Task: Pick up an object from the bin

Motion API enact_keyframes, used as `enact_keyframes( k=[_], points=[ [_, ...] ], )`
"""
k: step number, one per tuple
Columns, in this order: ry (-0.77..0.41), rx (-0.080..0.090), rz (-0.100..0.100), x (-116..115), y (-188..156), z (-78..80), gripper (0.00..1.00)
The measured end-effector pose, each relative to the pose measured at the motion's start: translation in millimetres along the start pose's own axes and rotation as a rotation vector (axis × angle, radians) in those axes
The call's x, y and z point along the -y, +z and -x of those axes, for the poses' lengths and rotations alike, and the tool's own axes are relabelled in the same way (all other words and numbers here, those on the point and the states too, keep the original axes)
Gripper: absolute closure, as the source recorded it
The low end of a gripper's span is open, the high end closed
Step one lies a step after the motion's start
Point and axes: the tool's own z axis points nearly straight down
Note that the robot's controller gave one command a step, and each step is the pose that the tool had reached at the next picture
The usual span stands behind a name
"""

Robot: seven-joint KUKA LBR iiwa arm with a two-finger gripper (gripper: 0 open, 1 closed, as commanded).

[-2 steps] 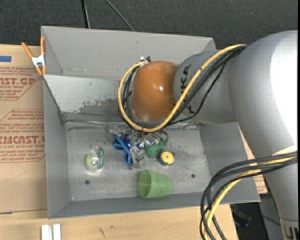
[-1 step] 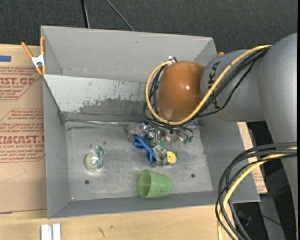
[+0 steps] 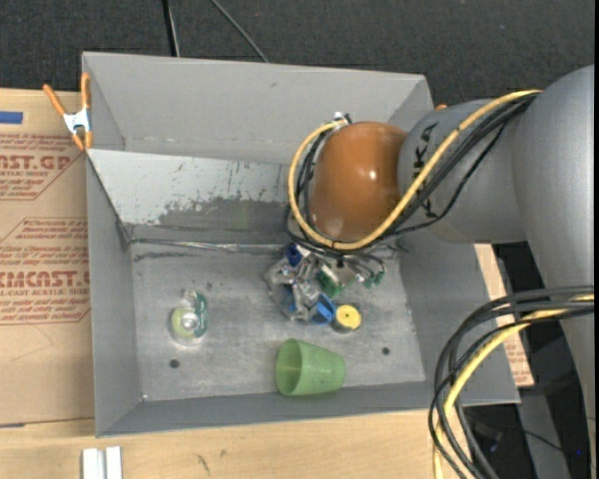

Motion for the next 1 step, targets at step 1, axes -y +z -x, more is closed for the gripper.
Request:
enact_keyframes(
  k=[1],
  points=[
    [0.000,-0.001,0.001,0.0,0.3,-0.3,0.00]
  ],
)
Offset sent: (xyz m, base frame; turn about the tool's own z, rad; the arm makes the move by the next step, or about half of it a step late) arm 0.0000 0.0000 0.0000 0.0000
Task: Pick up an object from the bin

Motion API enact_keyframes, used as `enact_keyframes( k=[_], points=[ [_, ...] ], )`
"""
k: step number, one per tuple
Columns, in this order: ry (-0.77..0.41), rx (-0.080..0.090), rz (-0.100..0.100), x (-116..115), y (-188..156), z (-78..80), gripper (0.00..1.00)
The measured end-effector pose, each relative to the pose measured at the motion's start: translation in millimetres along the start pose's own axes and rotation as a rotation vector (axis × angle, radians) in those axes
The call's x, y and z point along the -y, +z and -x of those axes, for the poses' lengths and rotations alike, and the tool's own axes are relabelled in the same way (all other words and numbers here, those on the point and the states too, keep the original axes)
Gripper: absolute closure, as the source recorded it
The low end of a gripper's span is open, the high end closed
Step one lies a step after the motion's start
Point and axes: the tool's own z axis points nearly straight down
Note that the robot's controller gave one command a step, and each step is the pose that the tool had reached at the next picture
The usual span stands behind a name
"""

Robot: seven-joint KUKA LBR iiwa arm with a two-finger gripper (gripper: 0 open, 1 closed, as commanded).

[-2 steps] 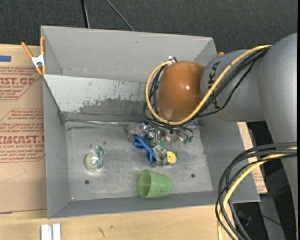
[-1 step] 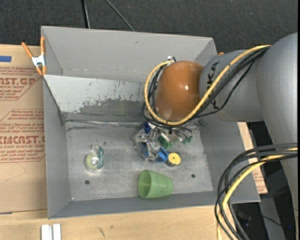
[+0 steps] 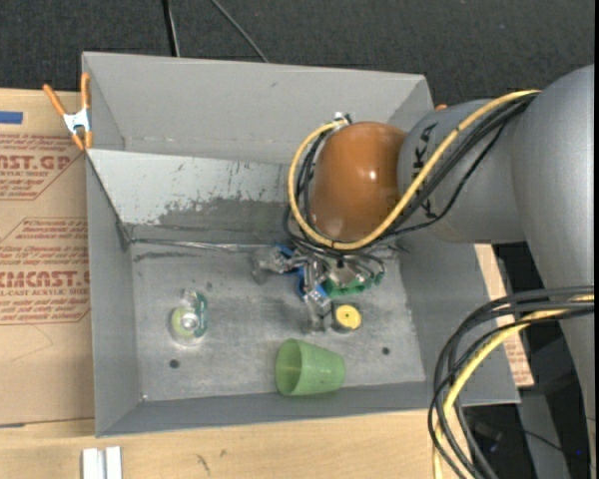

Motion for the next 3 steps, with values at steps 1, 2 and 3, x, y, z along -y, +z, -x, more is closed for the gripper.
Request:
enact_keyframes(
  k=[1,2,3],
  points=[
    [-0.446,-0.002,0.002,-33,1,-12.2,0.00],
    [-0.660,0.042,-0.043,-65,-10,-47.2,0.00],
    [-1.063,-0.001,0.001,-70,-7,-74.2,0.00]
  ],
)
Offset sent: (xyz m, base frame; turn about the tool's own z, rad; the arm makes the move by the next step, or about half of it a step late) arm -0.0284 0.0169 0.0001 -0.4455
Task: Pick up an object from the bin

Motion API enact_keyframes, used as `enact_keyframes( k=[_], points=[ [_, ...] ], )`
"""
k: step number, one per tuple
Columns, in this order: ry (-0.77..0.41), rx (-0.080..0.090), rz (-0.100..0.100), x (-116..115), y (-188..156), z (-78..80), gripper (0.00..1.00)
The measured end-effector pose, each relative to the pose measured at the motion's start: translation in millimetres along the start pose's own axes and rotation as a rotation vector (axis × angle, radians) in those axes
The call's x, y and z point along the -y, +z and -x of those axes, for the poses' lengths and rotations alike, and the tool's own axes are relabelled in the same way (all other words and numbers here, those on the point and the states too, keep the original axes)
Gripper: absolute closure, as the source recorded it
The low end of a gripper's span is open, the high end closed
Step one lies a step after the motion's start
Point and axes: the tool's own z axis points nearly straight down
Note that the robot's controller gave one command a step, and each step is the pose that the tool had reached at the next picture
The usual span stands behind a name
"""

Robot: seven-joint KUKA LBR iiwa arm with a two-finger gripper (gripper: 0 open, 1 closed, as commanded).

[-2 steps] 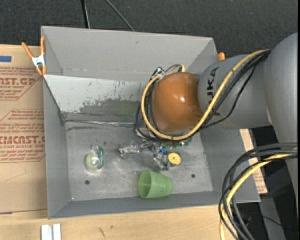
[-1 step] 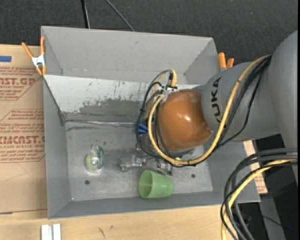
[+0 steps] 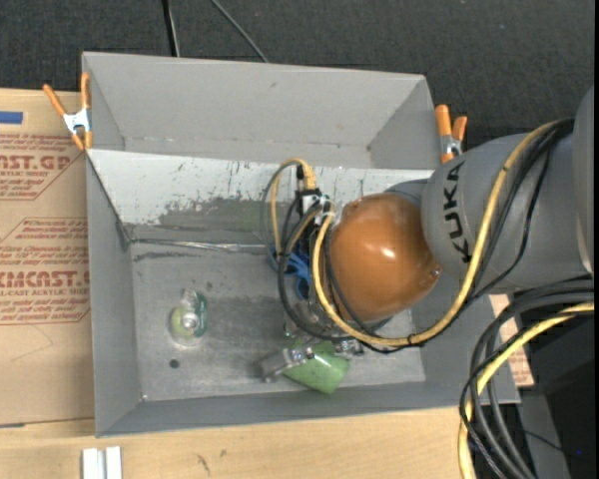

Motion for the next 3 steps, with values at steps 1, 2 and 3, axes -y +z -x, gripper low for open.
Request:
enact_keyframes(
  k=[1,2,3],
  points=[
    [0.002,0.001,0.002,-1,0,0.7,1.00],
    [0.040,0.002,-0.002,48,-6,10.6,1.00],
    [0.042,0.001,-0.007,52,-145,5.7,1.00]
  ],
)
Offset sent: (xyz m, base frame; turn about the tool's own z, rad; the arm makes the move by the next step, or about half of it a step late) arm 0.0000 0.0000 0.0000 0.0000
